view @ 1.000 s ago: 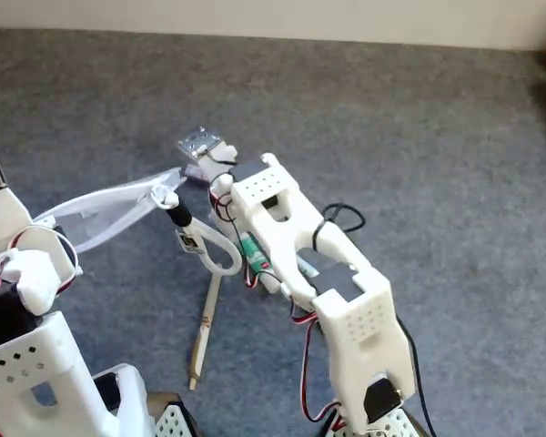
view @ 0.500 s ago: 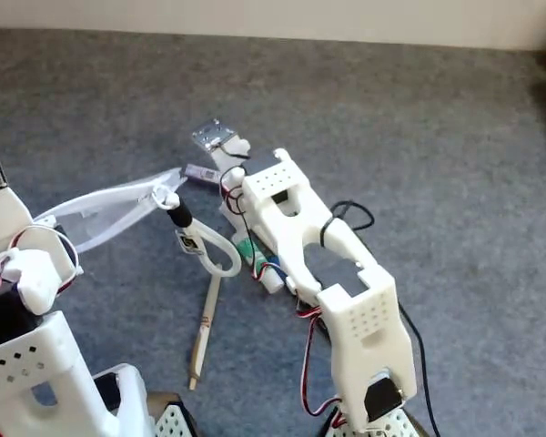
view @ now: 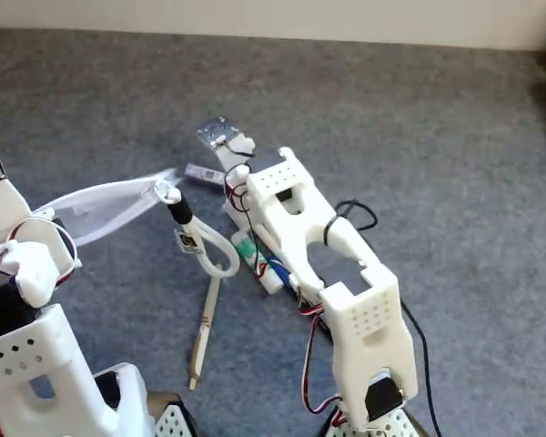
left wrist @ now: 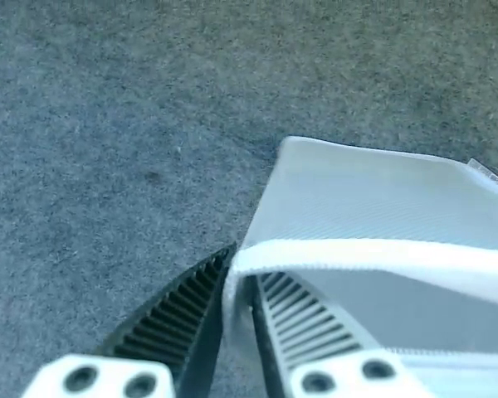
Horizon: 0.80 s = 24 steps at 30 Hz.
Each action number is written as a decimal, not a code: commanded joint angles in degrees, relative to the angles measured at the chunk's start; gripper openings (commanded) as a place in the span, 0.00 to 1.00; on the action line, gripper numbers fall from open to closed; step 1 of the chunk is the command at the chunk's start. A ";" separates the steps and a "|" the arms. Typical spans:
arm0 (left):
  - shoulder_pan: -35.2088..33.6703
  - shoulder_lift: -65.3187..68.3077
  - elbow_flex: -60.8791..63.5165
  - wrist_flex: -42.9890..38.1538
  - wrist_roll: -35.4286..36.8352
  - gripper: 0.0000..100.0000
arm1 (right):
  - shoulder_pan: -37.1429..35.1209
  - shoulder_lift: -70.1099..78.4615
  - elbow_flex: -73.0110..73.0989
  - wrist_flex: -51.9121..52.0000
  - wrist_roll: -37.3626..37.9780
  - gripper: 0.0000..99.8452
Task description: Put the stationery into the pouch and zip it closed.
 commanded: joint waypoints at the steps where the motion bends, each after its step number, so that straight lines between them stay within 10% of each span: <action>1: 0.84 0.66 -5.49 2.20 0.62 0.01 | 2.07 -6.73 -2.07 3.82 -2.81 0.00; 24: 4.70 0.84 -12.53 10.81 -2.20 0.01 | 5.76 -26.68 -0.22 13.14 -5.01 0.01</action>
